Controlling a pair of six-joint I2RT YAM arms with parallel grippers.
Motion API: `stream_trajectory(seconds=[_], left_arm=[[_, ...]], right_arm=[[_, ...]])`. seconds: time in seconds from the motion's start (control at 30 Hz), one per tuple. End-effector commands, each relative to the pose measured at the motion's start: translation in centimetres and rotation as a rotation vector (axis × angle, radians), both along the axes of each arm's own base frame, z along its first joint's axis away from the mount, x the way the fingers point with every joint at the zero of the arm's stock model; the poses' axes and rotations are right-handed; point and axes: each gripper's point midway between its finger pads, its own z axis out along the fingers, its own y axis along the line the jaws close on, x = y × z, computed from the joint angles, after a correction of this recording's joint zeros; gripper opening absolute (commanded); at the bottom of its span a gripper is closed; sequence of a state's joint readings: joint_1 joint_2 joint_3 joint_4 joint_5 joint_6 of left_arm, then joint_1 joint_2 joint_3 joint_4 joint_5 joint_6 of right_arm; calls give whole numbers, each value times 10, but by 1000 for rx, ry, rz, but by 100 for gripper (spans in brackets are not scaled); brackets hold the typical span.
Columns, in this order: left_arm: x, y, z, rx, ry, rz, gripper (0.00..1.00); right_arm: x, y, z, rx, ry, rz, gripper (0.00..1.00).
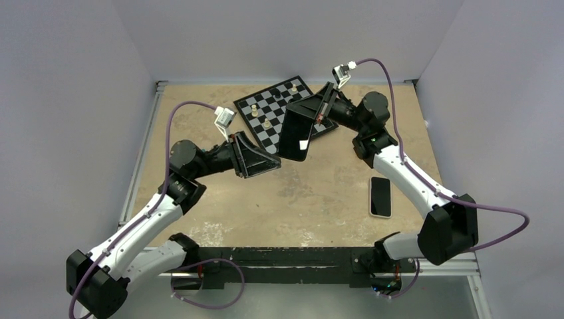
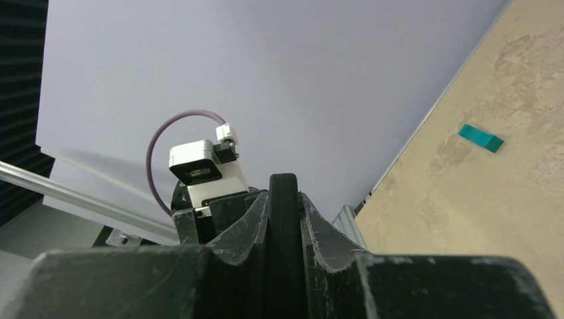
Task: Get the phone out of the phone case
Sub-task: Remove the phone case from the phone.
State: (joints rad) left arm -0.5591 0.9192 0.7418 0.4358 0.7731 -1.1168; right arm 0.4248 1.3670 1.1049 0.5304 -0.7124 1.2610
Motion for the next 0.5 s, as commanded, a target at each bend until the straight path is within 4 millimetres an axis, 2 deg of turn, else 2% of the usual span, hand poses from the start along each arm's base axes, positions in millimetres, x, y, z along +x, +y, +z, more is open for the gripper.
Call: stream_trajectory(seconds=[0.0, 0.2, 0.47], left_arm=[[8, 0, 16, -69, -1, 38, 52], [20, -4, 11, -59, 28, 65, 53], [21, -4, 2, -45, 38, 66, 55]], right_arm=[[-8, -7, 37, 67, -79, -27, 0], [-11, -7, 36, 79, -74, -11, 0], [-14, -8, 36, 84, -78, -8, 0]])
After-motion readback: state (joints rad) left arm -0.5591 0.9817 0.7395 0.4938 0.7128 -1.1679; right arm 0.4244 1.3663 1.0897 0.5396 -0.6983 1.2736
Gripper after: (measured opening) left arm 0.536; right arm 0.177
